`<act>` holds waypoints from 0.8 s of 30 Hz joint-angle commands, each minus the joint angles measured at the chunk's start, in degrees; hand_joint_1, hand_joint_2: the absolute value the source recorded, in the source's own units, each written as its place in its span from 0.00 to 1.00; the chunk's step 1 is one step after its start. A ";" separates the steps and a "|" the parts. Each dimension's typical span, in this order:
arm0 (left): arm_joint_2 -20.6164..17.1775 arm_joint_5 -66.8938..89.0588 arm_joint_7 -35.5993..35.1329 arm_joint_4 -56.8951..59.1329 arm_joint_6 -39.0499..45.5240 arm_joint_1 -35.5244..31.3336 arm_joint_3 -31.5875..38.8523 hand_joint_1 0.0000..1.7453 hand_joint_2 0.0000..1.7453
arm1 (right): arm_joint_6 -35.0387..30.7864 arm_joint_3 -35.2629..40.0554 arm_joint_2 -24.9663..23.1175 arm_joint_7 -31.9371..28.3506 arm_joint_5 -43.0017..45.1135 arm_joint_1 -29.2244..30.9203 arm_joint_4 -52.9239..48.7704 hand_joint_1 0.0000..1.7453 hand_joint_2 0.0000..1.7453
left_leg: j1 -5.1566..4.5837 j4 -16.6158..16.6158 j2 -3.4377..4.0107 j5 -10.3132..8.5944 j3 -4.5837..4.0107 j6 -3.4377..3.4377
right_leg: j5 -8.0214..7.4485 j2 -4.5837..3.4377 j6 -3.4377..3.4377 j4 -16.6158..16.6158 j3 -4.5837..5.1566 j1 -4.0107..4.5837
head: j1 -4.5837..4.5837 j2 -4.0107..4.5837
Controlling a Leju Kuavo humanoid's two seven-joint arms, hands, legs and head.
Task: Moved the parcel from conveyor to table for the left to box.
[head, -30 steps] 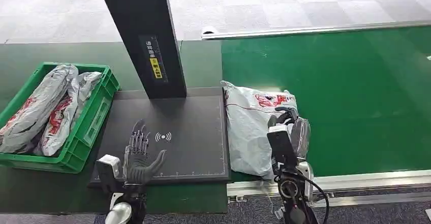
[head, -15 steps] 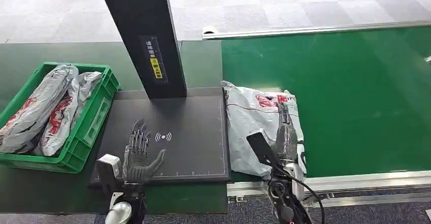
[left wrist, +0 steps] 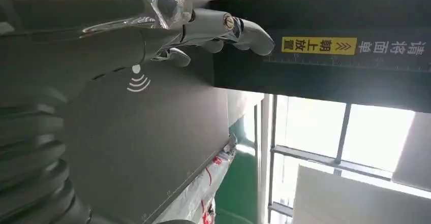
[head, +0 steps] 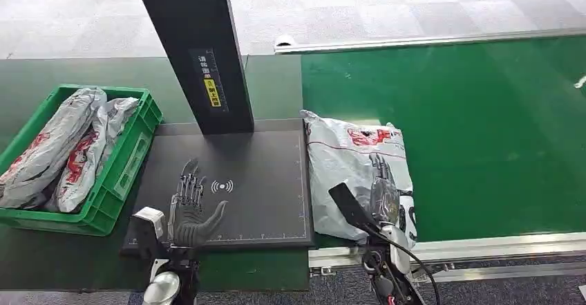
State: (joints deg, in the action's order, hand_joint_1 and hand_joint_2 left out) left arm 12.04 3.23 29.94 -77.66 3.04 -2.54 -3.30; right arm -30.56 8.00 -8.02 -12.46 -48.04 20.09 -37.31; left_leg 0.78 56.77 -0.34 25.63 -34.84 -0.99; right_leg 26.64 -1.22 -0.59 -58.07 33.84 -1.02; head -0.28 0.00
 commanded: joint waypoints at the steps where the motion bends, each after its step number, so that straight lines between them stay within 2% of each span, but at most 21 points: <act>1: -0.25 0.08 -0.48 2.34 -0.19 -0.81 0.00 0.00 1.00 | 0.51 -3.26 0.63 0.46 0.16 4.43 11.62 0.00 1.00 | -0.02 -0.04 0.01 0.00 0.10 0.04 | 0.00 0.09 0.05 0.05 -0.12 0.01 | 0.00 0.00; 20: -0.22 0.10 -0.53 2.41 -0.25 -0.99 -0.06 0.00 1.00 | 0.71 -4.05 1.14 0.74 0.11 5.26 13.78 0.00 1.00 | -0.01 -0.02 -0.01 0.00 0.05 0.03 | 0.01 0.09 0.04 0.03 -0.06 0.01 | 0.00 0.00; 24: -0.18 0.19 -0.62 2.76 -0.44 -1.24 -0.41 0.00 1.00 | 1.59 -5.49 2.16 2.54 0.37 6.67 16.89 0.00 1.00 | -0.02 -0.04 -0.01 -0.01 0.08 0.04 | 0.00 0.12 0.05 0.05 -0.11 0.00 | 0.00 0.00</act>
State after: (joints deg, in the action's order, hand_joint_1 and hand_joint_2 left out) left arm 12.04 3.23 29.79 -77.66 2.97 -2.59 -3.30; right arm -30.23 5.03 -7.17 -11.63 -47.98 23.17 -27.15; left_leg 0.78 56.77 -0.33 25.63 -34.84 -0.99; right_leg 26.64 -1.22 -0.59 -58.07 33.84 -1.02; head -0.28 0.00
